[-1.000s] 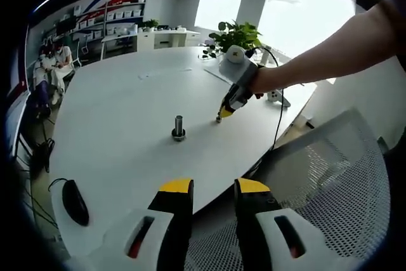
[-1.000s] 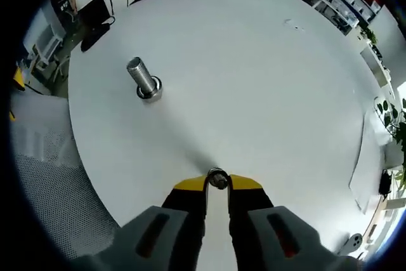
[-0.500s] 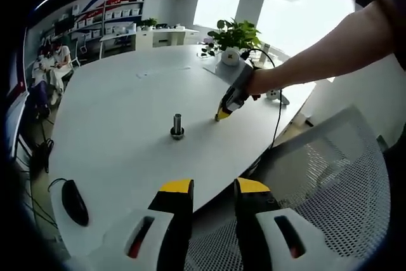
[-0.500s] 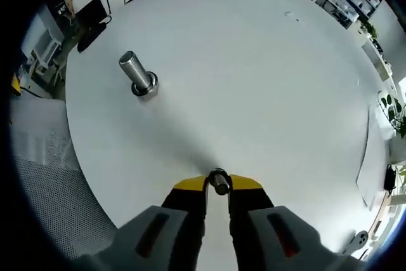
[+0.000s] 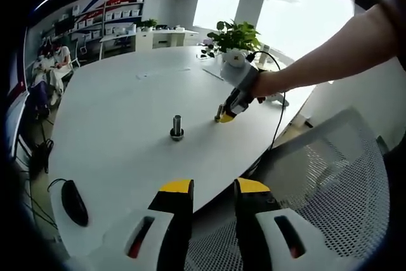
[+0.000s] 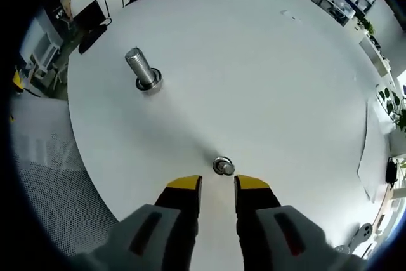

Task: Place the washer onto the threaded stud by aligning its center hole with the stud, sliding it down to the base, and recovering from edge contact or off-axis alignment until the washer reaches the visible bottom stop.

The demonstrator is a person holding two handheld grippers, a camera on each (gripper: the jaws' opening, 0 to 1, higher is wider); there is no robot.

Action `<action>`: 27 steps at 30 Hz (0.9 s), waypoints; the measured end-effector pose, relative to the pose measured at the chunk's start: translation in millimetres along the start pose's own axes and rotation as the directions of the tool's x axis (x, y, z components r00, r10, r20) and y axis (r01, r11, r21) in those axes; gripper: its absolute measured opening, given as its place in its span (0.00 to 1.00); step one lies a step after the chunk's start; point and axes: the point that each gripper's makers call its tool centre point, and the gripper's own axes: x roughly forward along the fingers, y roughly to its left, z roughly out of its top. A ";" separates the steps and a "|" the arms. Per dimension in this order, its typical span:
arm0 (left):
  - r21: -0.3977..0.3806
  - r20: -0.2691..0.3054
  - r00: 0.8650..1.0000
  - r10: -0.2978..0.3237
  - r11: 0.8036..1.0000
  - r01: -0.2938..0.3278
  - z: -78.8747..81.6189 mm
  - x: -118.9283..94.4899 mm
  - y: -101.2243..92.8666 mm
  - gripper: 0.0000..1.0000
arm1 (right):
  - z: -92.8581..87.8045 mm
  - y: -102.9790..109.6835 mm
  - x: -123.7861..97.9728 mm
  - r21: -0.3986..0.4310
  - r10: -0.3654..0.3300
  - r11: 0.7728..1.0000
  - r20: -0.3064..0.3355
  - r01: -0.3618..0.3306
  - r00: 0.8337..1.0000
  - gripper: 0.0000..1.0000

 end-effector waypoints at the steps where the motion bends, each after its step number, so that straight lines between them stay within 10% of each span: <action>1: 0.000 0.003 1.000 0.000 1.000 0.000 0.4 -0.2 0.0 0.23 | -1.2 1.2 -2.4 0.000 0.000 1.000 0.003 0.000 1.000 0.23; 14: 0.009 0.018 1.000 -0.020 1.000 0.020 3.3 -0.6 -4.1 0.24 | -27.2 25.9 -50.5 0.072 -0.013 0.997 0.116 0.005 0.993 0.25; 27: 0.007 0.033 0.999 -0.022 1.000 0.021 5.0 -3.9 -5.7 0.24 | -32.1 31.7 -114.3 0.165 -0.079 0.986 0.309 0.028 0.948 0.25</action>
